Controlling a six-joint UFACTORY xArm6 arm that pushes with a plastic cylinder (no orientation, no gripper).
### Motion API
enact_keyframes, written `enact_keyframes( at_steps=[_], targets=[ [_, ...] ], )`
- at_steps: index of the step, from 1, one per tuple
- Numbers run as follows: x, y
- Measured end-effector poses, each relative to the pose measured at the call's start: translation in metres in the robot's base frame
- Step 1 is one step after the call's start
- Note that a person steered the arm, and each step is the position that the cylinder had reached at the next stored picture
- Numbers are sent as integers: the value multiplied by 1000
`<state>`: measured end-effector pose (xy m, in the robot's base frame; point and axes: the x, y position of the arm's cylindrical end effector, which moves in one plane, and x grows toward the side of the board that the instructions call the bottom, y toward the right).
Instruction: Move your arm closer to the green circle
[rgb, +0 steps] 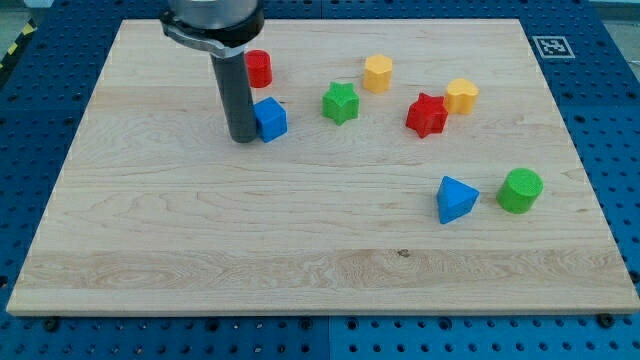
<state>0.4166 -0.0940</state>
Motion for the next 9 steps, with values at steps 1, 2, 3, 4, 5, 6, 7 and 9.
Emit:
enact_keyframes(
  at_steps=[1,2,3,4,5,6,7,9],
  targets=[
    [8,0],
    [30,13],
    [30,79],
    [30,159],
    [30,246],
    [37,328],
    [82,373],
    [131,371]
  ],
)
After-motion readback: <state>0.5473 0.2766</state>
